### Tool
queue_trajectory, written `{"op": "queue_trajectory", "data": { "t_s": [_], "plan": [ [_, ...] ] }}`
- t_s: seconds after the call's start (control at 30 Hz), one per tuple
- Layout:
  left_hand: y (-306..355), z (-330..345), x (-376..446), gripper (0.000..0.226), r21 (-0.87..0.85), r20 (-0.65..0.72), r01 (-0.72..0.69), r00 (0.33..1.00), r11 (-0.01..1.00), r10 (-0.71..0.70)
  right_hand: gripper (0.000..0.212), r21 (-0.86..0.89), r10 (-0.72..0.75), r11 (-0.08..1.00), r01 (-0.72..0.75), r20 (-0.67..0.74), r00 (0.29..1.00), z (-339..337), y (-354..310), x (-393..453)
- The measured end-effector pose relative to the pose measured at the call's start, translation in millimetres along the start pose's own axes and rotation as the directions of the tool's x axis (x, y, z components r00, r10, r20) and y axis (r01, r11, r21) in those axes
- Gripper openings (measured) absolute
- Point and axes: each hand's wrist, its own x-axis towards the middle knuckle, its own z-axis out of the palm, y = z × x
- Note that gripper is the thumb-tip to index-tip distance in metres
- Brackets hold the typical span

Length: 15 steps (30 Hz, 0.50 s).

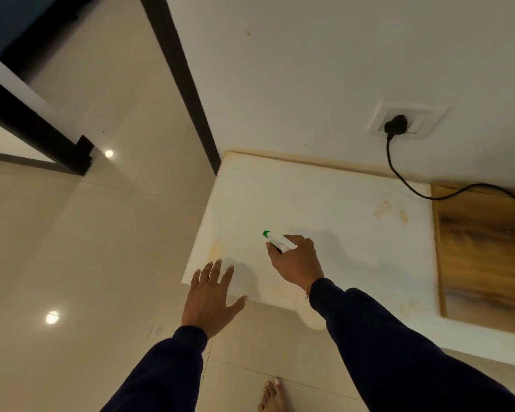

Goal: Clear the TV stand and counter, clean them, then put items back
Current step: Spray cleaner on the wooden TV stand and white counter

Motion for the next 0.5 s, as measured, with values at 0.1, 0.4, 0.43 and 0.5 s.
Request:
{"op": "queue_trajectory", "data": {
  "t_s": [0.1, 0.4, 0.43, 0.5],
  "plan": [
    [-14, 2, -9, 0.081, -0.013, 0.024, 0.054, 0.998, 0.998, -0.054, 0.029, -0.060, 0.026, 0.998, -0.023, 0.051, 0.998, 19, 3, -7],
    [-36, 23, -12, 0.090, -0.282, 0.142, 0.120, 0.986, 0.952, -0.082, 0.025, -0.206, -0.036, 0.976, 0.068, 0.155, 0.987, 49, 27, -30],
    [-36, 25, -11, 0.087, -0.270, 0.145, 0.118, 0.986, 0.955, -0.081, 0.027, -0.214, -0.044, 0.974, 0.077, 0.151, 0.988, 48, 31, -32],
    [-38, 29, -11, 0.079, -0.243, 0.144, 0.118, 0.986, 0.963, -0.085, 0.035, -0.274, -0.047, 0.958, 0.085, 0.142, 0.989, 48, 42, -35]
  ]
}}
